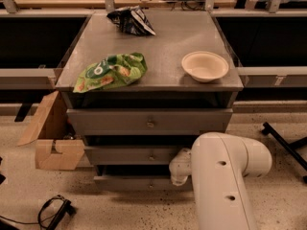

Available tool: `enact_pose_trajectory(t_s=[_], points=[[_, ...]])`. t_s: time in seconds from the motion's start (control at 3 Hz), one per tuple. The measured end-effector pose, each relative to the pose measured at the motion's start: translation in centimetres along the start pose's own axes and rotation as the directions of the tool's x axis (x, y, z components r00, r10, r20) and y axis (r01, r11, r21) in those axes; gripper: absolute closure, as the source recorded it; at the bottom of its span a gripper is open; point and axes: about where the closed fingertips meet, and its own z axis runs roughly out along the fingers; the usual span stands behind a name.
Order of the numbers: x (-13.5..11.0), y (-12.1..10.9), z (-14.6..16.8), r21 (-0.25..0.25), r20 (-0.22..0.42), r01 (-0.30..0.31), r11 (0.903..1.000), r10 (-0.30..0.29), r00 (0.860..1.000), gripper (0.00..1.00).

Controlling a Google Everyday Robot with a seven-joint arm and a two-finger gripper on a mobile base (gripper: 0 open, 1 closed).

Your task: Open bottom drawer

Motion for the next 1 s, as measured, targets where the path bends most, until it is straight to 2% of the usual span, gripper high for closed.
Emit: enact_pose_trajectory(t_s=[0.67,1.0], points=[[0.56,-0.48,-0.75,0.004,-0.002,-0.016,0.9999,0.016,1.0,1.0],[0.83,0.01,-1.14,0.0,-0.006,-0.021,0.9998,0.021,1.0,1.0]])
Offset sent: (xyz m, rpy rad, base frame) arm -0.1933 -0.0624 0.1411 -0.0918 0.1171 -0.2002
